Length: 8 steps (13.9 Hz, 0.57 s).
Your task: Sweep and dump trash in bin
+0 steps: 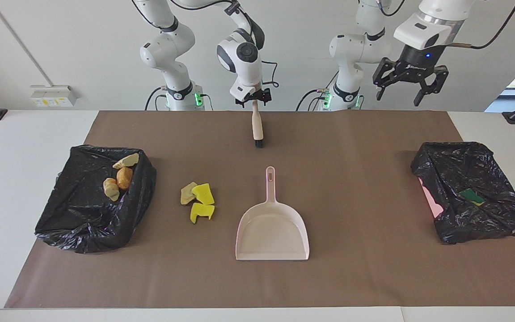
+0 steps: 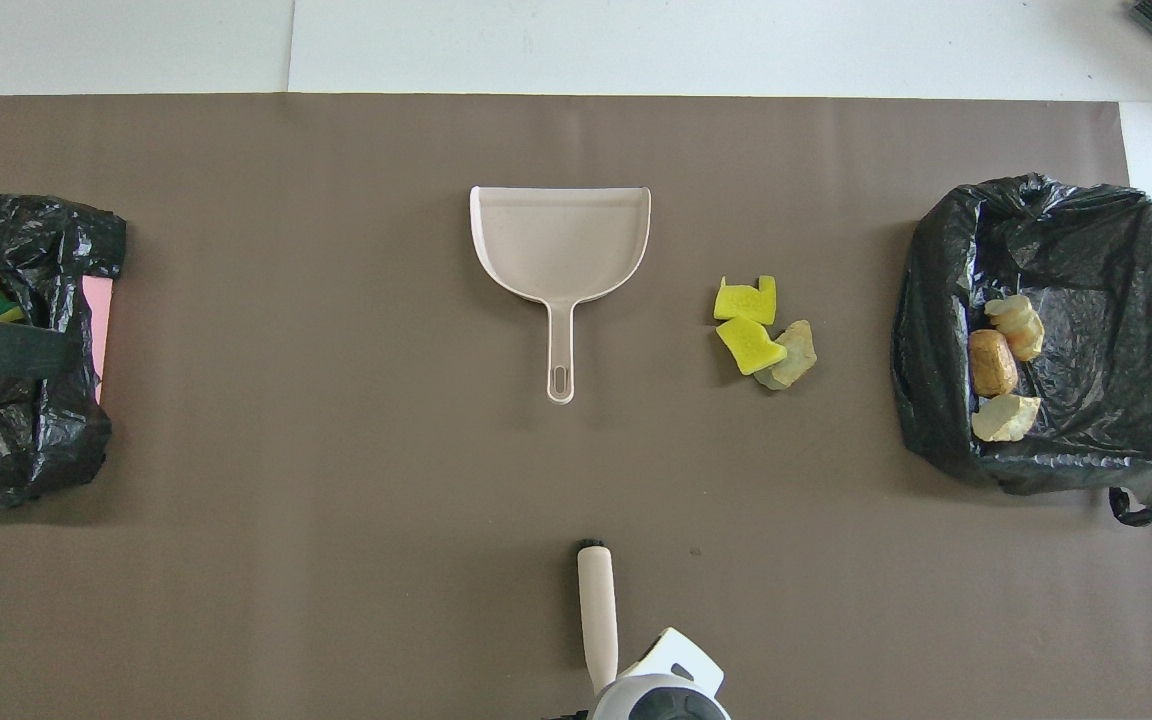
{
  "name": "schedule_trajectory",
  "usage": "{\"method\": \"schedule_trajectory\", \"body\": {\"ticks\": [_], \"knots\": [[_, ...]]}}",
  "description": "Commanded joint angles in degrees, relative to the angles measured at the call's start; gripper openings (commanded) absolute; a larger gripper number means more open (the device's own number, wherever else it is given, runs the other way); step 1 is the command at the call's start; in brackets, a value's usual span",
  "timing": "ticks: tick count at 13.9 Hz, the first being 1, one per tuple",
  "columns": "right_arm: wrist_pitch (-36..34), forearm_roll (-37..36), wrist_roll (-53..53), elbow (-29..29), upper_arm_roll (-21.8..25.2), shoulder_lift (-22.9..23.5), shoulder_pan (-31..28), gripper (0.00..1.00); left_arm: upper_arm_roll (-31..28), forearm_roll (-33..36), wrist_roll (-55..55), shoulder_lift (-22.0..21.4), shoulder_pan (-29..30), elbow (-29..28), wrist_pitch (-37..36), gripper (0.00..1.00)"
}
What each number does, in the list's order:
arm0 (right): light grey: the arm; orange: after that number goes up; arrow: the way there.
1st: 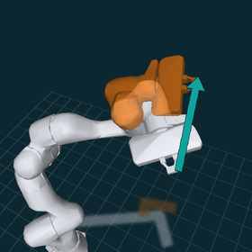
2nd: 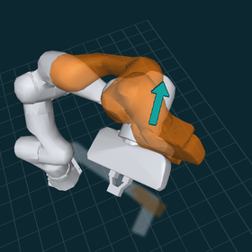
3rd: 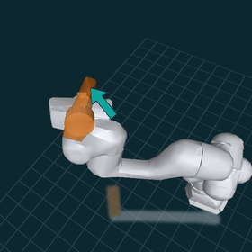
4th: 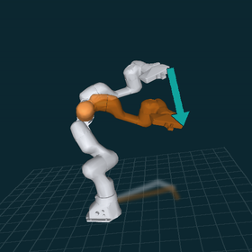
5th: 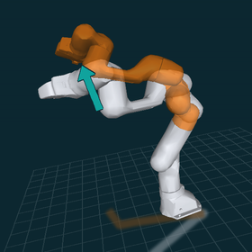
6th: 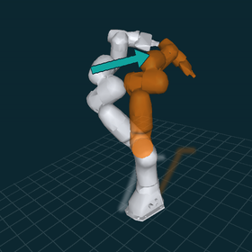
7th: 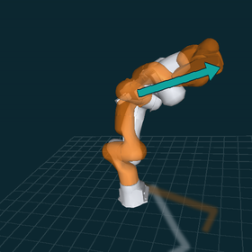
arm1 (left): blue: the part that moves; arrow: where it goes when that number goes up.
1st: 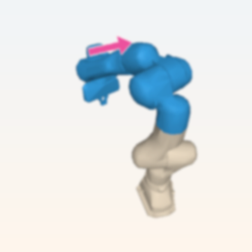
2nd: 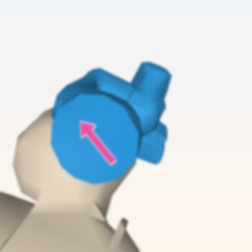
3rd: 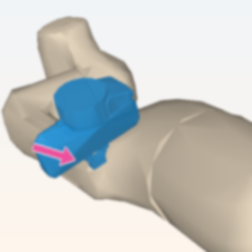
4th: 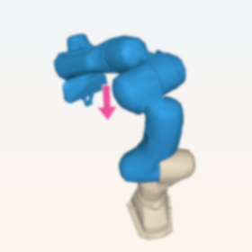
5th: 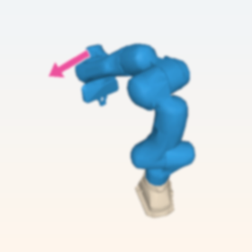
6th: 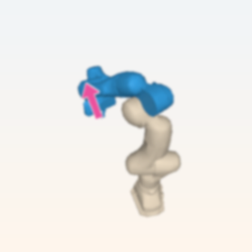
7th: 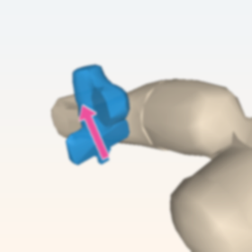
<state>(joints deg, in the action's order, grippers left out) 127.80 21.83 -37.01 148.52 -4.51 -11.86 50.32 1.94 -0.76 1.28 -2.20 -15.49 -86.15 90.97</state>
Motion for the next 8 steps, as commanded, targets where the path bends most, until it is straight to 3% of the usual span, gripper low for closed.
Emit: {"method": "schedule_trajectory", "body": {"ticks": [1,3,6,7,8], "knots": [[0.2,1.5,-0.6,0.9,0.0,-1.1,0.2,0.97,-0.7,0.6,6.7,1.7,-6.9,-6.1,8.3,1.00],[-0.2,1.5,-0.5,0.8,0.0,-1.1,0.2,0.79,-0.7,0.6,11.1,4.1,-9.6,-8.2,13.1,1.00],[-1.1,1.5,-0.4,0.7,0.0,-1.1,0.1,0.14,-0.8,1.1,16.2,11.6,-14.4,-8.4,20.6,1.00],[-1.1,1.5,-0.5,0.6,0.0,-1.1,0.1,0.01,-0.9,1.6,19.5,14.9,-16.5,-8.1,23.8,1.00],[-1.1,1.5,-0.4,0.5,0.0,-1.3,0.0,0.00,-0.9,2.4,23.1,18.0,-17.7,-7.8,28.2,1.00]]}}
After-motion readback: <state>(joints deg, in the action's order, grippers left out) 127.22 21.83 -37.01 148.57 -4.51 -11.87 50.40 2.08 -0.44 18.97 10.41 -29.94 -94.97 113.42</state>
